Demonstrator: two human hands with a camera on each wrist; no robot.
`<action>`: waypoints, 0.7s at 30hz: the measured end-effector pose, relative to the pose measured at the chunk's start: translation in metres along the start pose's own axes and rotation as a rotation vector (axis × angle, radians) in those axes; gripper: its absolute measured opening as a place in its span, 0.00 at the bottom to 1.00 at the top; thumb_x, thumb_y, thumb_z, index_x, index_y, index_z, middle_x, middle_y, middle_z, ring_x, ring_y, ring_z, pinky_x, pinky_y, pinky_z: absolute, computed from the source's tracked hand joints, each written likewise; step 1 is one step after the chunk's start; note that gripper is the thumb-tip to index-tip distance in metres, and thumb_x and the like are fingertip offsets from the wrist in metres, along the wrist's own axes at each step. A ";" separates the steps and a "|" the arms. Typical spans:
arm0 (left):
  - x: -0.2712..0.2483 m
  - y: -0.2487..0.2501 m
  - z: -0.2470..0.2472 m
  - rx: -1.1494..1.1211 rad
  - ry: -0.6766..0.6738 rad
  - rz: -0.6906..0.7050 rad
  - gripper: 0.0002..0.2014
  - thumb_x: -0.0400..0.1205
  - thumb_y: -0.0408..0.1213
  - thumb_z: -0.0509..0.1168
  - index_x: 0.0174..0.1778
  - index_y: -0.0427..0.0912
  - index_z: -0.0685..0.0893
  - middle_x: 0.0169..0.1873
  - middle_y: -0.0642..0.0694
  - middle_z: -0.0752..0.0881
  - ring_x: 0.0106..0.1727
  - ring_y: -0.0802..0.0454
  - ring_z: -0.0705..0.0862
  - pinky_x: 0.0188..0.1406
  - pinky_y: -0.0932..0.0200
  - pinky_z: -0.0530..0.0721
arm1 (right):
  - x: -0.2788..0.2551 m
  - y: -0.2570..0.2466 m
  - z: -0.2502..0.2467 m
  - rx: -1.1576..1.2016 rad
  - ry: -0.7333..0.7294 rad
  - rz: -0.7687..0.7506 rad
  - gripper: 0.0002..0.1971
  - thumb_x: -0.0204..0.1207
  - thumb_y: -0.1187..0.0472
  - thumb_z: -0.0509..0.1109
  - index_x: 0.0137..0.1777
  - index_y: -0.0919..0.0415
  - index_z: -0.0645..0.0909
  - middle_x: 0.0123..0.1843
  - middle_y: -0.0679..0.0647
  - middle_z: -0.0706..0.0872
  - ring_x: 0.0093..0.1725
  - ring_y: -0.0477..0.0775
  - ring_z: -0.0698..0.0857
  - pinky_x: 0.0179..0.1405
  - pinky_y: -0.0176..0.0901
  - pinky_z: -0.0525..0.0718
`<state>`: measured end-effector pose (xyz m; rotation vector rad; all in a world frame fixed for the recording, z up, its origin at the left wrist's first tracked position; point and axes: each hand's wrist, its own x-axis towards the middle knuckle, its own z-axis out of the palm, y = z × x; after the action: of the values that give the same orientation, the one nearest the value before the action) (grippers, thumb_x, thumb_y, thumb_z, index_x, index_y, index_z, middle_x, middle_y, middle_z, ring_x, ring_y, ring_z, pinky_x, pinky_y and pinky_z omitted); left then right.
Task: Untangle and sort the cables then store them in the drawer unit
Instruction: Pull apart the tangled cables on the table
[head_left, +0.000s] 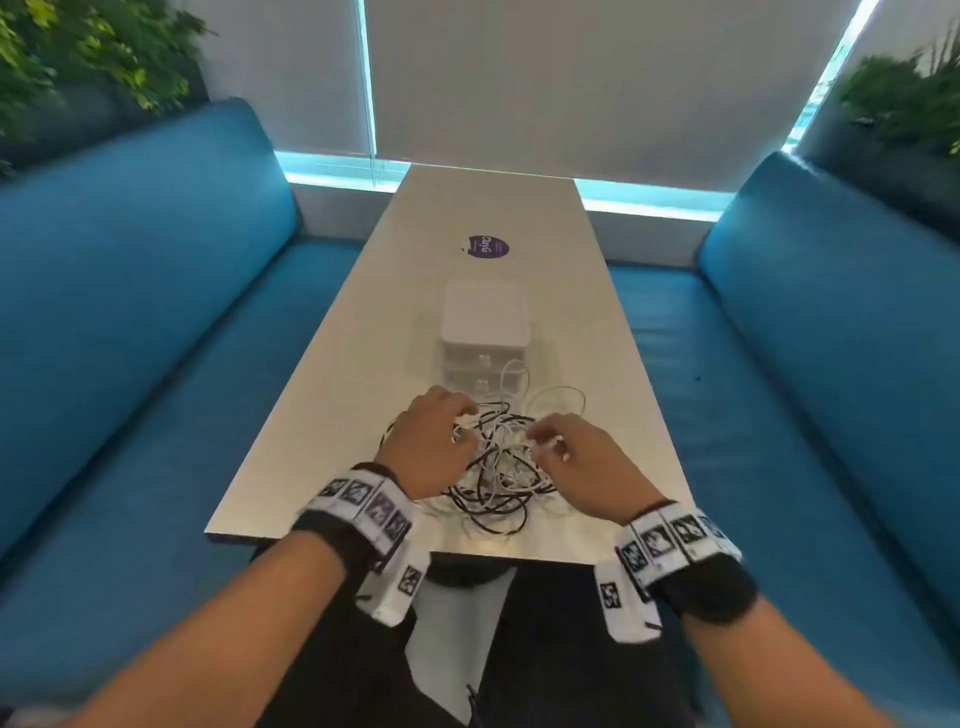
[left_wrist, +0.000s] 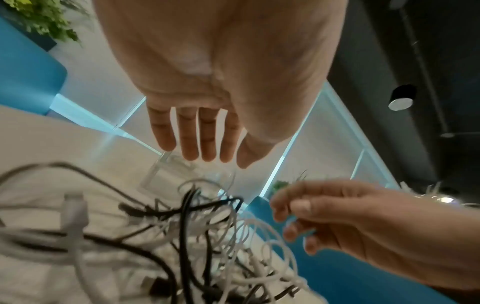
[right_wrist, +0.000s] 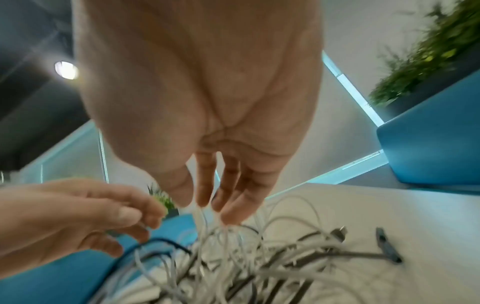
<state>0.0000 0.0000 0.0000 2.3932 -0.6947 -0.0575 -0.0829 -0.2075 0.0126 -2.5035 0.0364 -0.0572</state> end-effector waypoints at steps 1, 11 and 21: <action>0.005 0.001 0.008 0.045 -0.052 -0.057 0.18 0.84 0.47 0.63 0.70 0.50 0.80 0.67 0.47 0.77 0.67 0.47 0.78 0.70 0.46 0.76 | 0.009 0.002 0.008 -0.019 0.012 -0.009 0.15 0.84 0.56 0.65 0.69 0.52 0.79 0.63 0.50 0.82 0.53 0.44 0.83 0.54 0.34 0.76; 0.010 -0.030 0.020 -0.296 0.065 -0.278 0.22 0.83 0.54 0.66 0.69 0.47 0.74 0.66 0.49 0.73 0.60 0.52 0.82 0.64 0.51 0.81 | 0.032 0.005 0.038 -0.298 -0.214 0.064 0.20 0.83 0.56 0.64 0.74 0.55 0.78 0.70 0.57 0.76 0.68 0.60 0.80 0.69 0.52 0.78; 0.016 -0.044 0.022 0.290 -0.230 -0.372 0.13 0.83 0.45 0.65 0.56 0.40 0.80 0.55 0.40 0.84 0.54 0.39 0.84 0.48 0.52 0.82 | 0.033 0.004 0.030 -0.202 -0.188 0.061 0.19 0.83 0.54 0.65 0.72 0.54 0.80 0.70 0.54 0.79 0.68 0.56 0.80 0.67 0.47 0.77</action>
<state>0.0301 0.0084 -0.0419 2.7988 -0.3672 -0.4195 -0.0489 -0.1944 -0.0128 -2.6963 0.0427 0.2176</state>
